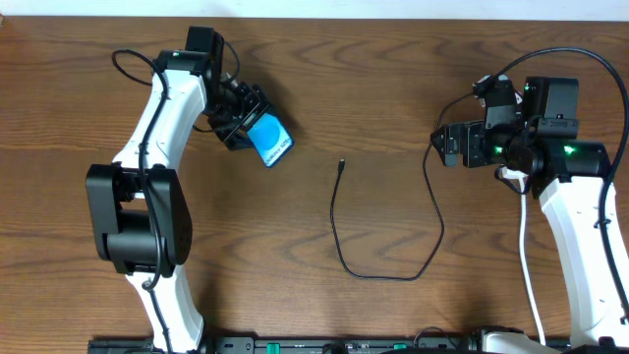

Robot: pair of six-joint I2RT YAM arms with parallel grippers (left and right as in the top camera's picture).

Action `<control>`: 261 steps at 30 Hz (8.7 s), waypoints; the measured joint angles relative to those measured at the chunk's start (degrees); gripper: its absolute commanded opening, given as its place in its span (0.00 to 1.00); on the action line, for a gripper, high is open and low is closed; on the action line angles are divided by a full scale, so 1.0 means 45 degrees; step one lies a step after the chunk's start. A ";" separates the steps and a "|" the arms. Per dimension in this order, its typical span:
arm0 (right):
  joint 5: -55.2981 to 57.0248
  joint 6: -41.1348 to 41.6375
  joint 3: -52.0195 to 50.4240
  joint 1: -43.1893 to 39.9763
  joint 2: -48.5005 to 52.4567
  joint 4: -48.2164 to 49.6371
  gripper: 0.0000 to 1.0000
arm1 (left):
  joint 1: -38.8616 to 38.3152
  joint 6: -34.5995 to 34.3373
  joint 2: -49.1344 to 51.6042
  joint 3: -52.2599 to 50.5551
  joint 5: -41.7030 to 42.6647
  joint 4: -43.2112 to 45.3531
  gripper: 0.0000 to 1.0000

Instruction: Plug charger to phone and switch on socket

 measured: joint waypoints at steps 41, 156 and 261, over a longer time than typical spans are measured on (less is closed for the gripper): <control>0.0000 0.0005 0.0000 0.0000 0.0000 0.0005 0.99 | 0.0000 -0.3011 0.0000 0.0000 0.7723 -0.0034 0.58; 0.0000 0.0151 0.0000 0.0000 0.0000 0.0019 0.99 | 0.0000 -0.7393 0.0000 0.0000 0.6810 -0.1360 0.51; -0.5391 1.2930 -0.2283 0.6659 0.7218 1.4722 0.47 | -0.2429 -1.2575 0.0000 0.0000 -0.3866 -0.1375 0.52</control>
